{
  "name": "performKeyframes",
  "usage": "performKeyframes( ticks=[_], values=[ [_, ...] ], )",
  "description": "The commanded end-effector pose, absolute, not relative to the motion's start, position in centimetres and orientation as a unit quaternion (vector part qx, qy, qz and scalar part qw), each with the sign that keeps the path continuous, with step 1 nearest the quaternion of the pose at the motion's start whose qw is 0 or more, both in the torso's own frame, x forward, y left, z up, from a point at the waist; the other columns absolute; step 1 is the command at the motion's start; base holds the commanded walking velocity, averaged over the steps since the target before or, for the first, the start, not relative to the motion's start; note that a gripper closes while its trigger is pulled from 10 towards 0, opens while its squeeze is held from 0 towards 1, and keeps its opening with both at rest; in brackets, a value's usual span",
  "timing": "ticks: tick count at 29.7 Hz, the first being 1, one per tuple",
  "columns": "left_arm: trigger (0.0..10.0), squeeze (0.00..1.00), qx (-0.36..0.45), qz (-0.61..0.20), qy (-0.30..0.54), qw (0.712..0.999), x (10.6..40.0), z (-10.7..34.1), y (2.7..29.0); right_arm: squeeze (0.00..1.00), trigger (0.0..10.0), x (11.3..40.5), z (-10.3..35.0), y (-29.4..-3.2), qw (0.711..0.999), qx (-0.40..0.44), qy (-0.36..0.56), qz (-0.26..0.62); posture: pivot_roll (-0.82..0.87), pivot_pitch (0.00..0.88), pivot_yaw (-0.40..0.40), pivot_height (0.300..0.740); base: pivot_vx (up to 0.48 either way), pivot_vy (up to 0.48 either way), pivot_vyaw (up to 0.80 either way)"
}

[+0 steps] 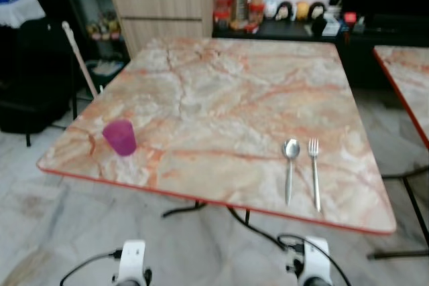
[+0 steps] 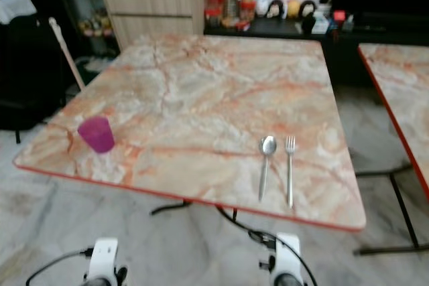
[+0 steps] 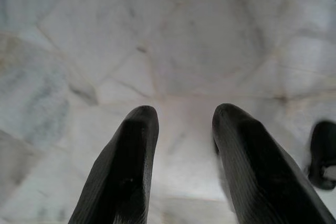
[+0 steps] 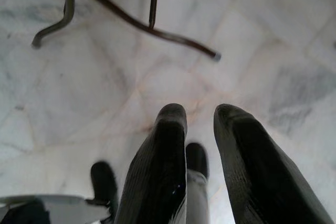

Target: Setting the table

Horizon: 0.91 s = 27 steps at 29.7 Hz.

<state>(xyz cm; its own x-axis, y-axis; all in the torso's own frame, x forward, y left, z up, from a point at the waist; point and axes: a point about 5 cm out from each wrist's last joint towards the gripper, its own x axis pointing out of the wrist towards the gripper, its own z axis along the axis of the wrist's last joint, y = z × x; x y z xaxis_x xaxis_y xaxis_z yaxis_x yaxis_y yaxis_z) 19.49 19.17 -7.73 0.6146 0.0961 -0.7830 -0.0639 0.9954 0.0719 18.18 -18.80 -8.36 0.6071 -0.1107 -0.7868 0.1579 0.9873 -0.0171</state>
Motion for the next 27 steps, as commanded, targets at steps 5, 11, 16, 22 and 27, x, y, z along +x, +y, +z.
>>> performKeyframes(
  ticks=[5,11,16,22,27],
  values=[
    [10.0,0.0,0.021,0.037,0.442,0.896,19.4,-7.9,18.8,0.0,10.0,18.0,-8.4,-19.5,0.892,0.029,0.441,-0.094,-0.07,0.0,0.078,0.74,0.0,0.284,0.0],
    [10.0,0.0,0.029,0.032,0.443,0.895,19.3,-7.9,18.8,0.0,10.0,17.9,-8.4,-19.4,0.891,0.03,0.444,-0.088,-0.07,0.0,0.078,0.74,0.0,0.0,0.0],
    [10.0,0.0,0.031,0.03,0.446,0.894,19.0,-8.0,18.7,0.0,10.0,17.7,-8.5,-19.0,0.897,0.012,0.438,-0.057,-0.08,0.0,0.072,0.74,0.0,0.0,0.0],
    [10.0,0.0,0.032,0.027,0.452,0.891,18.5,-8.3,18.5,0.0,10.0,17.5,-8.3,-19.1,0.913,0.003,0.406,-0.031,-0.08,0.0,0.063,0.74,0.0,0.0,0.0],
    [10.0,0.0,0.034,0.024,0.453,0.89,18.5,-8.3,18.5,0.0,10.0,18.3,-7.4,-19.2,0.934,-0.027,0.356,0.005,-0.09,0.0,0.062,0.74,0.0,0.0,0.0]
  ],
)
